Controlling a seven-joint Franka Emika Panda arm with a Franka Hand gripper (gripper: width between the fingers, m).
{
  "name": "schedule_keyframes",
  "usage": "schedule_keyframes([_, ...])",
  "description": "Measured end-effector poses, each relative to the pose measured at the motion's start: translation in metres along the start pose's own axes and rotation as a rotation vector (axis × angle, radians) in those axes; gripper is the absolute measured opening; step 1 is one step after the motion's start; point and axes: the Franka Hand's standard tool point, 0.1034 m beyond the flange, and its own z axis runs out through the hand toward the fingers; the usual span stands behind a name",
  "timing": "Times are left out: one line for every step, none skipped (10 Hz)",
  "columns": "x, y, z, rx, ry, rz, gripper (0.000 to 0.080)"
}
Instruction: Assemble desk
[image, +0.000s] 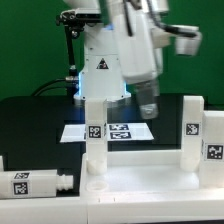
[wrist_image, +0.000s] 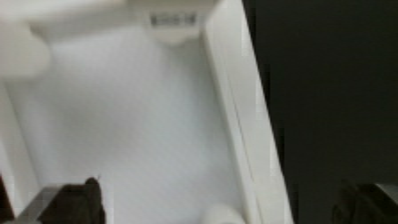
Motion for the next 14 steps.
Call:
schedule_keyframes([0.022, -0.001, -0.004, -0.003, 0.003, -0.075, 0.0649])
schedule_keyframes([0.032, -0.003, -0.007, 0.002, 0.008, -0.101, 0.0649])
schedule_keyframes([0.028, -0.002, -0.006, 0.0, 0.005, -0.091, 0.0649])
schedule_keyframes([0.027, -0.002, -0.005, -0.001, 0.004, -0.096, 0.0649])
schedule_keyframes([0.028, -0.002, -0.005, -0.001, 0.005, -0.094, 0.0649])
schedule_keyframes([0.03, -0.001, -0.005, -0.002, 0.006, -0.098, 0.0649])
schedule_keyframes([0.046, 0.001, -0.003, 0.004, 0.009, -0.154, 0.0649])
schedule_keyframes([0.071, 0.001, -0.006, -0.002, 0.017, -0.176, 0.0649])
schedule_keyframes([0.097, -0.006, -0.013, 0.005, 0.025, -0.199, 0.0649])
schedule_keyframes([0.109, -0.005, -0.011, 0.004, 0.033, -0.192, 0.0649])
schedule_keyframes([0.111, 0.001, -0.005, -0.011, 0.033, -0.178, 0.0649])
schedule_keyframes([0.103, -0.002, -0.006, -0.002, 0.032, -0.173, 0.0649])
schedule_keyframes([0.101, -0.003, -0.007, -0.002, 0.032, -0.18, 0.0649])
schedule_keyframes([0.102, -0.002, -0.005, -0.004, 0.033, -0.179, 0.0649])
